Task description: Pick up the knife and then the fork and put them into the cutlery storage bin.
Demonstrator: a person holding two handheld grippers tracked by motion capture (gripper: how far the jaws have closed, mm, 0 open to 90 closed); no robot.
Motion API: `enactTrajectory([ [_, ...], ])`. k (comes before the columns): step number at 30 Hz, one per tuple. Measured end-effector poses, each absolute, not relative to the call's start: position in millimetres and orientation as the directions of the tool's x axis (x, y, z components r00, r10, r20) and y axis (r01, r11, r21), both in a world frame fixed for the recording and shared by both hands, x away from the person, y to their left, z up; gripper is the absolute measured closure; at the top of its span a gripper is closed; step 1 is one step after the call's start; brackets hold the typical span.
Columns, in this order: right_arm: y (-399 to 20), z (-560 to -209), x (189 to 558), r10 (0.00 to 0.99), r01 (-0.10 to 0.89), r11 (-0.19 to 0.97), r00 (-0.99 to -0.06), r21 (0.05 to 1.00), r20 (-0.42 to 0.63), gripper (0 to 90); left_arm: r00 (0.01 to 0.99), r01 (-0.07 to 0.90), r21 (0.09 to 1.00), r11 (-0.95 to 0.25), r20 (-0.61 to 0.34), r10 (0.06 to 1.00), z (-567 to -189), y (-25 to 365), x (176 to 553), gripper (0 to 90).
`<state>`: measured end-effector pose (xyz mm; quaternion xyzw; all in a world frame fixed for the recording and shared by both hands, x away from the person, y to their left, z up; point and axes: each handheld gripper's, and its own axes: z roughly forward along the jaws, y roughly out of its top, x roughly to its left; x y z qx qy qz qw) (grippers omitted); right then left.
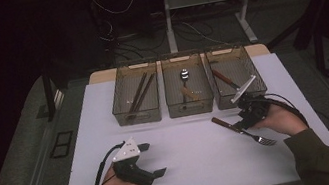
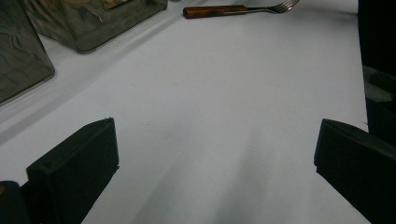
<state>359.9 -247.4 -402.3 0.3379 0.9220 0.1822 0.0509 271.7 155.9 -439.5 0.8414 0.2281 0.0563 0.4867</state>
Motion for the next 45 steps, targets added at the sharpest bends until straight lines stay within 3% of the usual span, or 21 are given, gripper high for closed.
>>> enactTrajectory([
  [12,-234.4,-416.5,364.7,0.609,0.597,0.761,-0.792,0.256,0.038,63.9,0.890,0.328,0.844,-0.425,-0.125,0.438,-439.7,155.9,271.8,0.0],
  [23,-229.1,-420.6,367.4,0.599,0.587,0.779,-0.801,0.219,0.017,72.4,0.891,0.329,0.841,-0.429,-0.126,0.437,-440.0,155.6,271.8,0.0],
  [31,-224.4,-420.5,365.3,0.589,0.575,0.793,-0.808,0.204,-0.009,75.6,0.890,0.329,0.841,-0.429,-0.126,0.437,-440.1,155.3,271.6,0.0],
  [45,-230.9,-420.4,367.6,0.605,0.595,0.770,-0.795,0.229,0.031,76.9,0.890,0.329,0.841,-0.429,-0.125,0.438,-439.4,155.6,271.0,0.0],
])
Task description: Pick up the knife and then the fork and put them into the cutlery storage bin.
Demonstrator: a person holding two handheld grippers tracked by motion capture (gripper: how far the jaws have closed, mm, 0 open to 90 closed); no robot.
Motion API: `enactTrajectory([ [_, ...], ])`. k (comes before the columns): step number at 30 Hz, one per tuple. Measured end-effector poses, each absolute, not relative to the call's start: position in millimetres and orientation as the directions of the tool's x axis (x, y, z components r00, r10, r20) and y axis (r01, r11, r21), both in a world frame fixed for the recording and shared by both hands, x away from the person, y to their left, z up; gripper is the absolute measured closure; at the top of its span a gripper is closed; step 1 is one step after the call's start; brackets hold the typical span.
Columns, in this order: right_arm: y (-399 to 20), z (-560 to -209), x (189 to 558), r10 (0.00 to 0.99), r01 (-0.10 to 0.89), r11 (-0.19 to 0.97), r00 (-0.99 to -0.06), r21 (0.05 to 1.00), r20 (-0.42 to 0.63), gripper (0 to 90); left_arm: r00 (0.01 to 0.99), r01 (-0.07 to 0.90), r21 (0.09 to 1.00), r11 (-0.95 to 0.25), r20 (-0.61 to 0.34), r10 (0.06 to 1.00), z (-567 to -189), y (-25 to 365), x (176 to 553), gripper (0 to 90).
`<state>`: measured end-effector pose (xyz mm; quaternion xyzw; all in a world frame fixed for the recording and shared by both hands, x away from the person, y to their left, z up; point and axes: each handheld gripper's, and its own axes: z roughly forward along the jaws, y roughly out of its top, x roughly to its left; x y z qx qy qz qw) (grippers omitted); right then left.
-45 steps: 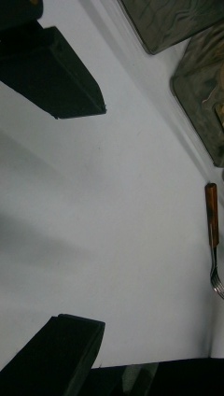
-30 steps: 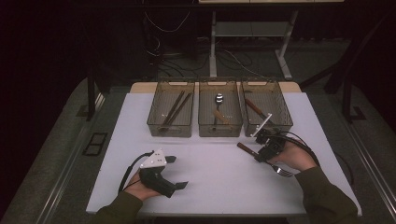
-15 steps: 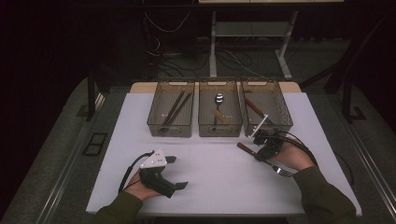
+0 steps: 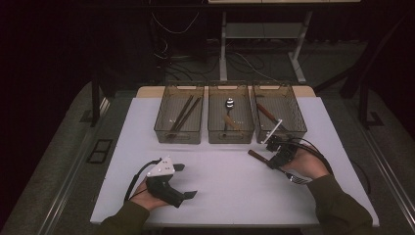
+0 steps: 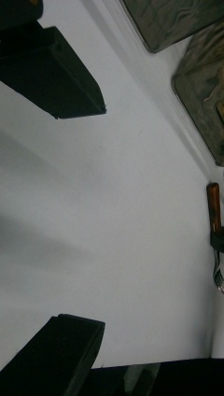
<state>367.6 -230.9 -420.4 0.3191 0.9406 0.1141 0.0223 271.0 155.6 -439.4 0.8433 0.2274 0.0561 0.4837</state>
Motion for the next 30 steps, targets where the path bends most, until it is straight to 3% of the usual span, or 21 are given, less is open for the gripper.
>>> enactTrajectory([
  [18,-265.7,-399.2,366.6,0.643,0.627,0.637,-0.753,0.449,0.139,76.9,0.891,0.325,0.845,-0.424,-0.123,0.438,-439.1,155.6,270.4,0.0],
  [30,-284.2,-388.4,366.7,0.663,0.648,0.551,-0.723,0.526,0.196,77.0,0.891,0.327,0.845,-0.424,-0.125,0.437,-439.3,155.6,270.6,0.0],
])
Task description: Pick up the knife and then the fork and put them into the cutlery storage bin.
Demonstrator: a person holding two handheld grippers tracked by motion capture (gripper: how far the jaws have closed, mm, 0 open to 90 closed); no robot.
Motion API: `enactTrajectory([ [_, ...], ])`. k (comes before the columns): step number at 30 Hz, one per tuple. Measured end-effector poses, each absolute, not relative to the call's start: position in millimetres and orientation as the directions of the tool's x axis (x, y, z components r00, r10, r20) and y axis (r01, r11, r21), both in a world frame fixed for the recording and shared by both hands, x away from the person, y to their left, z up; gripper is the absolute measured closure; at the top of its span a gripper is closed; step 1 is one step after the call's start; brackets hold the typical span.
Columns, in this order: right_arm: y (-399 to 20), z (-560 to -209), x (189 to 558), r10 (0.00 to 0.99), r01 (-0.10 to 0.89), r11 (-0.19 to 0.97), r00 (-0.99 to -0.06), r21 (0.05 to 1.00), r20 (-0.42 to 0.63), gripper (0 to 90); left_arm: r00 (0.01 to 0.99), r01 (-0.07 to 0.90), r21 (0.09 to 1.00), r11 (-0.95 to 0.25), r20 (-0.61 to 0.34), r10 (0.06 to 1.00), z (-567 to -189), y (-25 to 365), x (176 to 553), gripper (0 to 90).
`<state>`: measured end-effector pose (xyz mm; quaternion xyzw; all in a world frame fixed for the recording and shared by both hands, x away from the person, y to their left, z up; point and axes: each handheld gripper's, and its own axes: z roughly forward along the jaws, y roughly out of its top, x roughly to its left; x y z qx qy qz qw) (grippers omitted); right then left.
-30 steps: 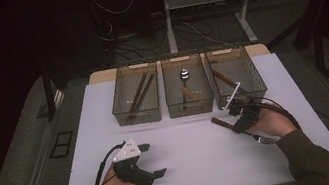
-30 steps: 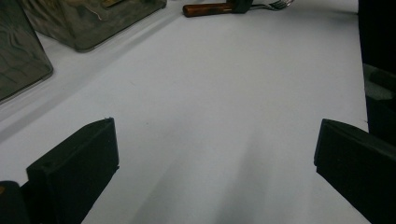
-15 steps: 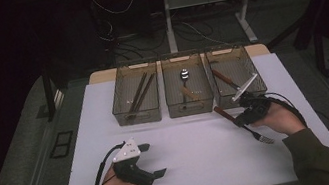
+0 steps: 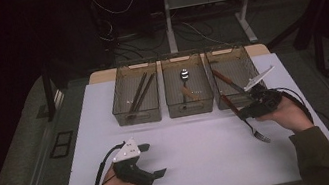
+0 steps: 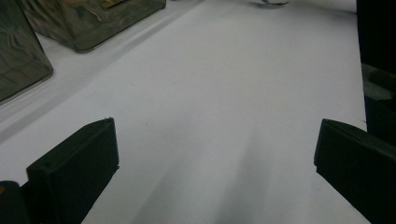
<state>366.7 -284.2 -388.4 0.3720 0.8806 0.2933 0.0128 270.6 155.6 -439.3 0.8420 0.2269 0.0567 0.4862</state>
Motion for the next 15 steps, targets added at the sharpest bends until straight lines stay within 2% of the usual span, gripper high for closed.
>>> enactTrajectory([
  [15,-298.3,-374.5,366.4,0.684,0.642,0.489,-0.702,0.590,0.196,77.1,0.891,0.329,0.843,-0.426,-0.127,0.437,-439.3,155.9,271.1,0.0],
])
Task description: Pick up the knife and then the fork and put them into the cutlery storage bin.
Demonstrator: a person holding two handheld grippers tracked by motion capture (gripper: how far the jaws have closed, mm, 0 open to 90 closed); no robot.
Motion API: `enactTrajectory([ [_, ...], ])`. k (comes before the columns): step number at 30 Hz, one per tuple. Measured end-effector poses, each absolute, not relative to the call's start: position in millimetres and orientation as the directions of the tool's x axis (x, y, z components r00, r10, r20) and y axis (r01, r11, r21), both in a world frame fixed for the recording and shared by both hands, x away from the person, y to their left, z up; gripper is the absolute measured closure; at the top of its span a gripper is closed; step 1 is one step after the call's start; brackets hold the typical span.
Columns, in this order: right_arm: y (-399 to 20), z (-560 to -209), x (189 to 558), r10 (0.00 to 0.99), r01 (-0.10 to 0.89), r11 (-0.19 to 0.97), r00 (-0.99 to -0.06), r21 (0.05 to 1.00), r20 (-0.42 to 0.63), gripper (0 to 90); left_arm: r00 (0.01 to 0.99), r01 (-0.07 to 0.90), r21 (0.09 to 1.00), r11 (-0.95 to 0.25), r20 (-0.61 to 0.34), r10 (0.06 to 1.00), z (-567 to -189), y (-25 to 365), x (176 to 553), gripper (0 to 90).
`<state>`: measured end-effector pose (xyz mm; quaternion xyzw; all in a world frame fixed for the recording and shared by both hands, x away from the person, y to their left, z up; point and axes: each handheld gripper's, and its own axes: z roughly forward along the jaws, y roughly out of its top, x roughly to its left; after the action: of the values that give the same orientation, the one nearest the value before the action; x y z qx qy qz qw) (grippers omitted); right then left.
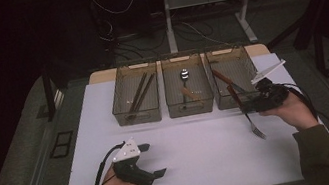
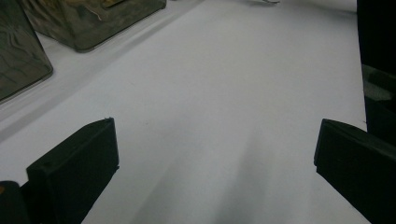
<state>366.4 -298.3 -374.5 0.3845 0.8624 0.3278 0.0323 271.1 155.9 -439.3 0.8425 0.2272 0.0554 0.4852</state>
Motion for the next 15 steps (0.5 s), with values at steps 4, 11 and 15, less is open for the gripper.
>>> enactTrajectory([
  [4,-302.4,-370.4,366.5,0.690,0.641,0.476,-0.697,0.603,0.196,77.1,0.890,0.330,0.843,-0.426,-0.128,0.437,-439.4,156.0,271.2,0.0],
  [11,-309.9,-359.8,369.5,0.706,0.639,0.449,-0.682,0.625,0.191,77.1,0.889,0.332,0.842,-0.425,-0.129,0.439,-439.6,156.1,271.7,0.0],
  [15,-313.4,-353.4,371.9,0.711,0.638,0.428,-0.675,0.640,0.197,77.1,0.890,0.331,0.843,-0.425,-0.128,0.439,-439.4,156.2,271.5,0.0],
])
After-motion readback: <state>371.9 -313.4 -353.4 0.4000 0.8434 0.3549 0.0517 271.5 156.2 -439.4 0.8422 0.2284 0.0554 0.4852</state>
